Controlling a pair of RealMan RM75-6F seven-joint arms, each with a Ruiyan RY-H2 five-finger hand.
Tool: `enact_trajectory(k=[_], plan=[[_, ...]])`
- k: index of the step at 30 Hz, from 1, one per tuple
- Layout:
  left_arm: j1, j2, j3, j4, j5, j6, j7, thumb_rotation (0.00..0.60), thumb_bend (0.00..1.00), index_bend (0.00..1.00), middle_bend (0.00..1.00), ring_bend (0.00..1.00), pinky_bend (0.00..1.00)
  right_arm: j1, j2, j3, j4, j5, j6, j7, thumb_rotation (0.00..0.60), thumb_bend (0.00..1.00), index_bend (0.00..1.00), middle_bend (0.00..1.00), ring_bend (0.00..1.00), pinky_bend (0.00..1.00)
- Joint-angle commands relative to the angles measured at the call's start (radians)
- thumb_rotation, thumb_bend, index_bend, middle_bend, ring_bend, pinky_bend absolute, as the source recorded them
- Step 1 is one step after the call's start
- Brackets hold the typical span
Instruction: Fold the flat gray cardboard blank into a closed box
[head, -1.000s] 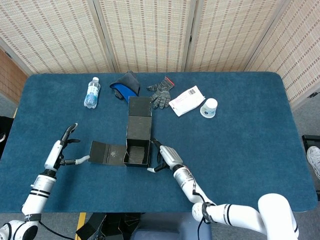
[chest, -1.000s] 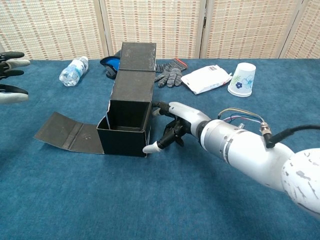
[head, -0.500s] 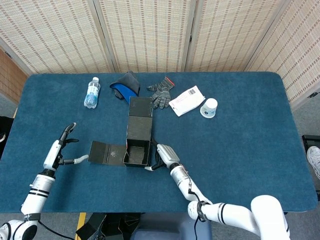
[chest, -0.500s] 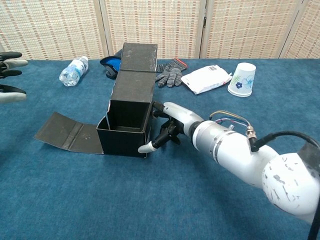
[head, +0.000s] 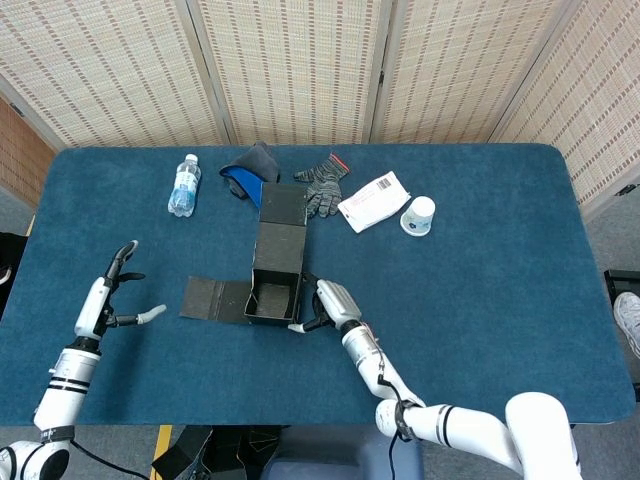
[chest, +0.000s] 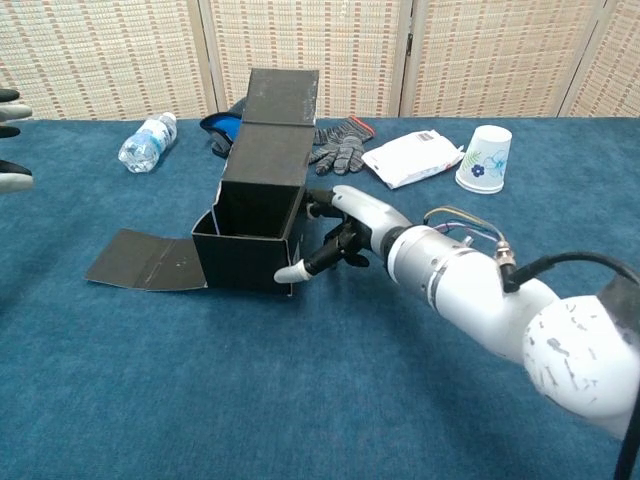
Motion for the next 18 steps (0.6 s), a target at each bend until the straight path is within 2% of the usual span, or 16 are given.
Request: enact_trajectory(k=[1, 9, 14, 18], plan=[[0.008, -0.009, -0.012, 0.030, -0.008, 0.032, 0.046, 0.600, 0.10, 0.00, 0.00, 0.00, 0.25, -0.042, 0.068, 0.020, -0.078, -0.002, -0.007, 0.061, 0.600, 0.35, 0.38, 0.39, 0.74, 0.91], [-0.003, -0.054, -0.037, 0.136, -0.013, 0.072, 0.129, 0.600, 0.10, 0.00, 0.00, 0.00, 0.25, -0.155, 0.243, 0.065, -0.266, -0.016, -0.068, 0.298, 0.600, 0.35, 0.38, 0.39, 0.74, 0.91], [-0.033, -0.106, -0.024, 0.219, 0.022, 0.073, 0.184, 0.600, 0.10, 0.00, 0.00, 0.00, 0.25, -0.202, 0.299, 0.077, -0.318, -0.069, -0.127, 0.467, 0.600, 0.35, 0.38, 0.39, 0.74, 0.91], [-0.063, -0.151, -0.023, 0.266, 0.055, 0.090, 0.214, 0.600, 0.10, 0.00, 0.00, 0.00, 0.25, -0.220, 0.312, 0.087, -0.320, -0.115, -0.173, 0.596, 0.600, 0.35, 0.38, 0.39, 0.74, 0.91]])
